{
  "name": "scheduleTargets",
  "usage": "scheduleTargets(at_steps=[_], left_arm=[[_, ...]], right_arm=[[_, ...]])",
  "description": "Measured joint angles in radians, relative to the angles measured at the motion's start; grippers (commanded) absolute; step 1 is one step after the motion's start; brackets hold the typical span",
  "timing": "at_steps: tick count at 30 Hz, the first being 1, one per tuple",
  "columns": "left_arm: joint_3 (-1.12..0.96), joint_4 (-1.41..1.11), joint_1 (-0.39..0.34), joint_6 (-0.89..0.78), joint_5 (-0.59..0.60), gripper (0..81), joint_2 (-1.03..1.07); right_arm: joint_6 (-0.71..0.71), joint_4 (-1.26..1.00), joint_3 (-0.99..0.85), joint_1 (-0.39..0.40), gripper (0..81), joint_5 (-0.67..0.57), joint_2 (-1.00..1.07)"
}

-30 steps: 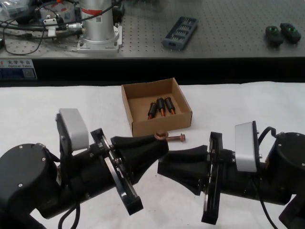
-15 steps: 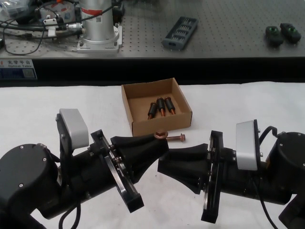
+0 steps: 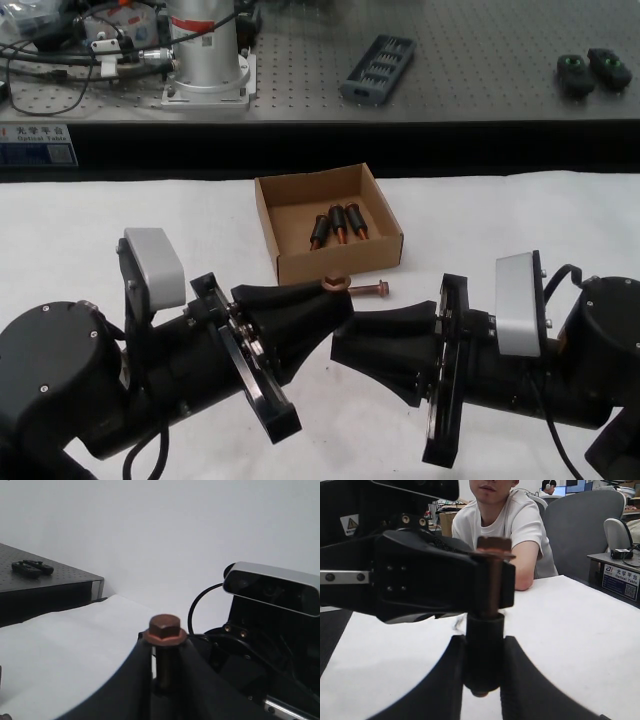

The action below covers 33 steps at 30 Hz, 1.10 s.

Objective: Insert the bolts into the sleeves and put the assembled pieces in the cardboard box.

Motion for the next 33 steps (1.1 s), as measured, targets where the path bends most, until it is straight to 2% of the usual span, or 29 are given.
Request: scheduleTargets(at_steps=[2,13,22,27,33], left_arm=[[0.000,0.000,0.000,-0.001,-0.017,35.1,0.000],[0.000,0.000,0.003,-0.004,-0.038,35.8,0.000],[0.000,-0.042,0.003,-0.050,0.037,36.3,0.000],[0.000,-0.061,0.003,-0.056,0.071,43.6,0.000],[0.000,-0.068,0.003,-0.056,0.081,44.4,0.000]], right_arm=[[0.000,-0.006,0.000,0.000,5.7,-0.004,0.000],[0.000,-0.017,0.000,0.000,5.7,-0.010,0.000],[0.000,-0.036,0.000,0.000,5.7,-0.013,0.000],[0.000,-0.036,0.000,0.000,5.7,-0.016,0.000],[0.000,-0.037,0.000,0.000,5.7,-0.016,0.000]])
